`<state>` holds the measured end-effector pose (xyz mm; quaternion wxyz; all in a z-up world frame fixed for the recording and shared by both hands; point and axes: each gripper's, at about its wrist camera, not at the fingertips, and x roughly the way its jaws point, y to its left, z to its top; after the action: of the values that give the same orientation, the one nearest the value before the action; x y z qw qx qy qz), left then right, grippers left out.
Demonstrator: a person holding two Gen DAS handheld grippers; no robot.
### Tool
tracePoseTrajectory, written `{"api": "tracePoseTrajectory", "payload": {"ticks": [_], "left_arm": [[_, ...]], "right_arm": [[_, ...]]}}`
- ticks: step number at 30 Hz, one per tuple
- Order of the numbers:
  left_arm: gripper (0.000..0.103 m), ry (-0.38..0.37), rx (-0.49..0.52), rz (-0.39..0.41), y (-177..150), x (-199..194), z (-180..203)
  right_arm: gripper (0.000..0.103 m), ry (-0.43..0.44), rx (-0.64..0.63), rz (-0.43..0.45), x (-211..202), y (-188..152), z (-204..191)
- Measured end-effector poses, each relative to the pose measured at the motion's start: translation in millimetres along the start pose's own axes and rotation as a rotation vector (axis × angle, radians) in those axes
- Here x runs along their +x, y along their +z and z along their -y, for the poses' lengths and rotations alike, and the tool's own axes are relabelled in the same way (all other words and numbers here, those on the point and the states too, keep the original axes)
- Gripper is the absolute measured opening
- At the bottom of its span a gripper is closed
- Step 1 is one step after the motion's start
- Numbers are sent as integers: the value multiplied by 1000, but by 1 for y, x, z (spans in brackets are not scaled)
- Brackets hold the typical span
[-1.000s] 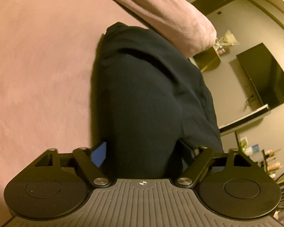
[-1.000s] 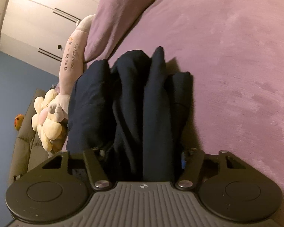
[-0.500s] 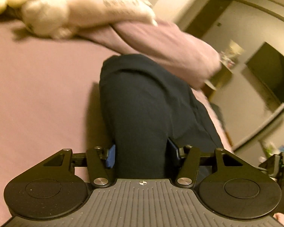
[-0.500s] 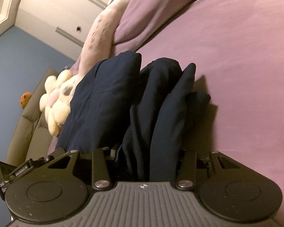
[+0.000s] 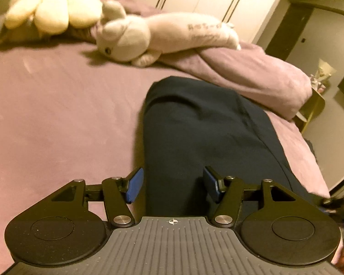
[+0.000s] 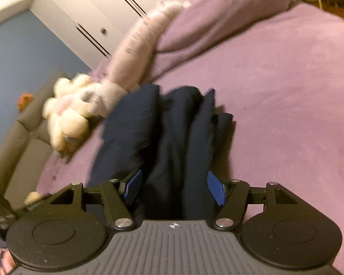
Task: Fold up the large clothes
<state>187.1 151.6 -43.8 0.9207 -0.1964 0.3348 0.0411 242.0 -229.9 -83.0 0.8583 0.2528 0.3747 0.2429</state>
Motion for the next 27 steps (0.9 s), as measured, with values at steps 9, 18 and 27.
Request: {"api": "tracePoseTrajectory", "payload": {"ticks": [9, 18, 27], "left_arm": [[65, -31, 72, -42, -75, -59, 5], [65, 29, 203, -40, -92, -50, 36], [69, -43, 174, 6, -81, -85, 29]], "right_arm": [[60, 31, -172, 17, -14, -37, -76], [31, -291, -239, -81, 35, -58, -66], [33, -303, -292, -71, 18, -60, -80]]}}
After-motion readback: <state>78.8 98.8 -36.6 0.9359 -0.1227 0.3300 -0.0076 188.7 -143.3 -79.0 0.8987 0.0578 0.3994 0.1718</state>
